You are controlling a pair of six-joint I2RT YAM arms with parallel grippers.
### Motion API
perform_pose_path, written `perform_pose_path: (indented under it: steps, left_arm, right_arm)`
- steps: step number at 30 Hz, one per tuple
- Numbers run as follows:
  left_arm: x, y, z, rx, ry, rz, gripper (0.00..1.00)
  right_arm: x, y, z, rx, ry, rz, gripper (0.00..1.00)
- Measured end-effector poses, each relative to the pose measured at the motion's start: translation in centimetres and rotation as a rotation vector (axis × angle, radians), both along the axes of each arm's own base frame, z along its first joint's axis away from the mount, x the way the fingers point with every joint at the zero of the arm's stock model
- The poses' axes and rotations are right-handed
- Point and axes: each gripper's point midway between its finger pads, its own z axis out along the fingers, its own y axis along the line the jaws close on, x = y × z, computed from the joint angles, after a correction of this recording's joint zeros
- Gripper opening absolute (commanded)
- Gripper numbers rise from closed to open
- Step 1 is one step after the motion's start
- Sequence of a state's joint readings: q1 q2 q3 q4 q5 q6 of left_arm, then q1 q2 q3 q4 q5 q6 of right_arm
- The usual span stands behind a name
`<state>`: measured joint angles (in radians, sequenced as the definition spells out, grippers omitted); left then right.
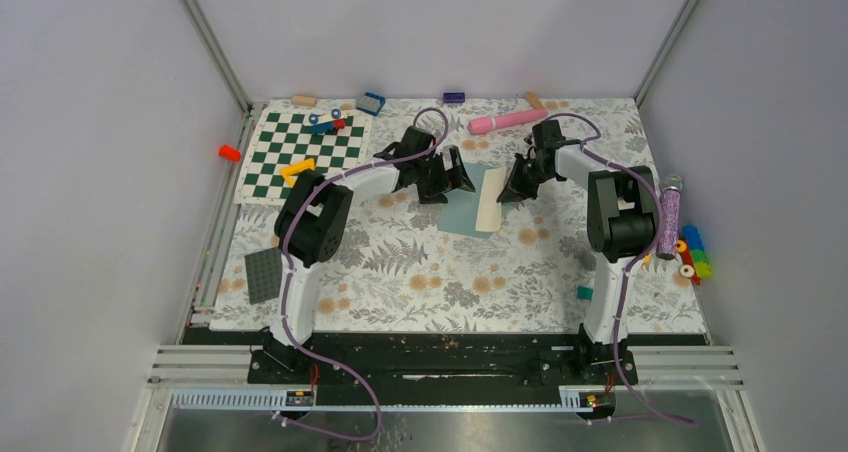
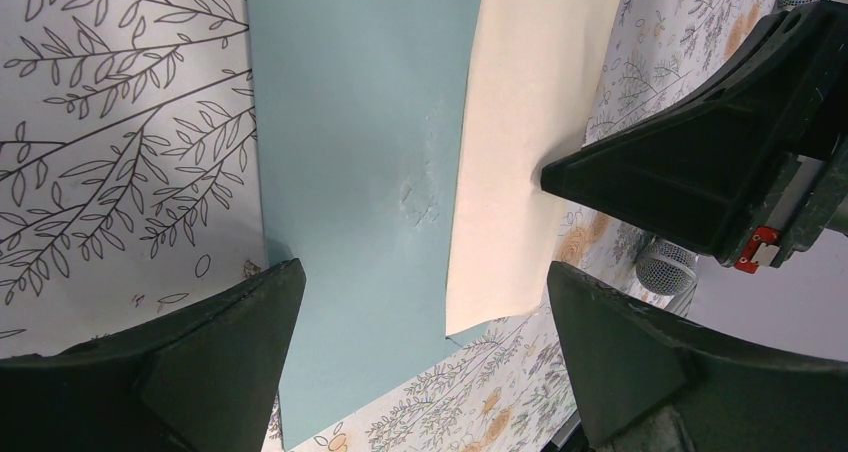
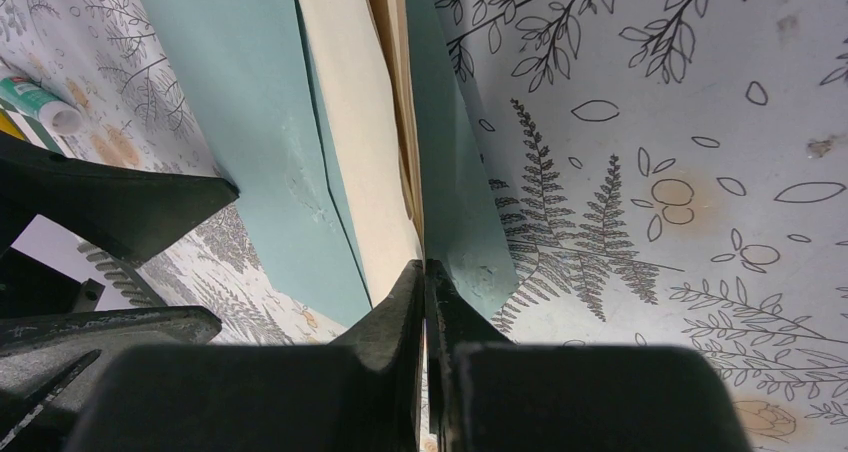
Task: Place the letter into the envelope and seal it
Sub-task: Place the letter in the envelope.
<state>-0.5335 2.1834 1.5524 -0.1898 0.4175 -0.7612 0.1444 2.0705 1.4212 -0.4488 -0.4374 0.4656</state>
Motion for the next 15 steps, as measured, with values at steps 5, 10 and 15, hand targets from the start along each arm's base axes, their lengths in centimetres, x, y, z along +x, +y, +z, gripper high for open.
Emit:
perform_pose_path:
  steps: [5, 10, 15]
  left_arm:
    - [0.0, 0.0, 0.0, 0.0, 0.0, 0.0, 0.99]
    - [0.0, 0.0, 0.0, 0.0, 0.0, 0.0, 0.99]
    - [0.0, 0.0, 0.0, 0.0, 0.0, 0.0, 0.99]
  right_arm:
    - [0.07, 0.03, 0.02, 0.001, -0.002, -0.003, 0.0]
    - [0.13, 0.1, 0.04, 0.002, -0.005, -0.002, 0.0]
    - [0.09, 0.33, 0.07, 0.004, -0.003, -0.003, 0.0]
